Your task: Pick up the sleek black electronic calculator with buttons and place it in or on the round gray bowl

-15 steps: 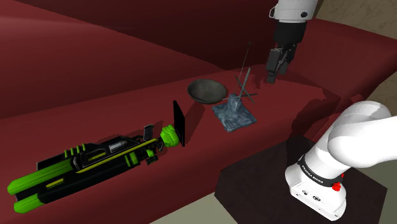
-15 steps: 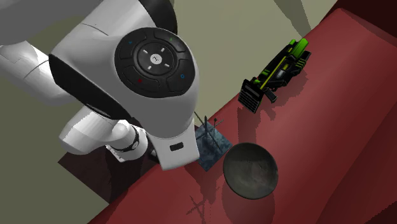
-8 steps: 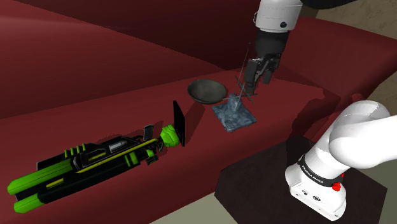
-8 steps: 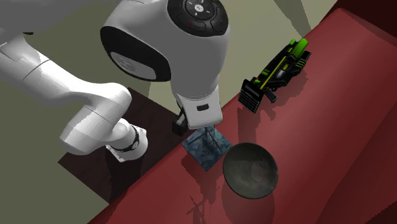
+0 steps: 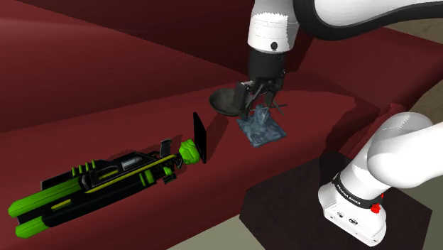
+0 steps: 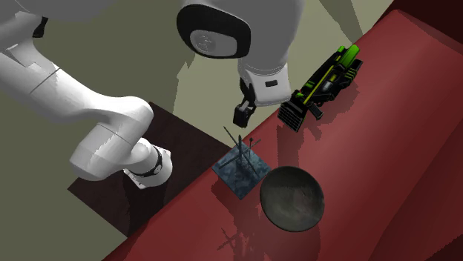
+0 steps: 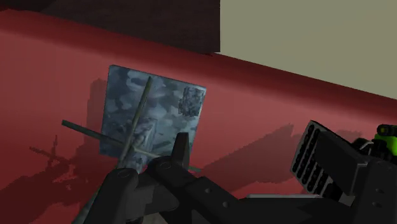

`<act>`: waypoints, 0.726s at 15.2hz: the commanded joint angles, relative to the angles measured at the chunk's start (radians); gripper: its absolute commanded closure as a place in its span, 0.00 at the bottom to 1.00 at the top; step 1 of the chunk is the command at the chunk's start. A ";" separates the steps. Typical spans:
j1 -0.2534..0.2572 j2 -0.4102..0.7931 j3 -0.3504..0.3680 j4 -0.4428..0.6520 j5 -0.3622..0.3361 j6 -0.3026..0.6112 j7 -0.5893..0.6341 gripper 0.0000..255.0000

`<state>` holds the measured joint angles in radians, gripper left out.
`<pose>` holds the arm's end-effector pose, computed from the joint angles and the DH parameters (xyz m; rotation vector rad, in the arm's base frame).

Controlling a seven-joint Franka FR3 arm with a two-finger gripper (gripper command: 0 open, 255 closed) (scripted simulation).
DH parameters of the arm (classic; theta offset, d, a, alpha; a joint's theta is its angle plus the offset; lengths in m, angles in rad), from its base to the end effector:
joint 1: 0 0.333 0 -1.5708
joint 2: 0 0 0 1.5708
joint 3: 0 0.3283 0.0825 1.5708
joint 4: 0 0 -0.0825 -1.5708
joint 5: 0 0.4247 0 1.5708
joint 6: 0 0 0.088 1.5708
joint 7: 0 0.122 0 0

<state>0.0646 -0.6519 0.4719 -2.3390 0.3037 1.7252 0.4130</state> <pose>0.3245 0.2547 0.5243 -3.1269 0.0217 0.0269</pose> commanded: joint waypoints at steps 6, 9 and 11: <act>-0.054 0.190 0.219 0.142 -0.039 0.131 0.238 0.00; -0.098 0.297 0.326 0.224 -0.105 0.175 0.358 0.00; -0.104 0.318 0.345 0.226 -0.119 0.195 0.378 0.00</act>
<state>-0.0354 -0.3470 0.8033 -2.1144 0.1930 1.9064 0.7747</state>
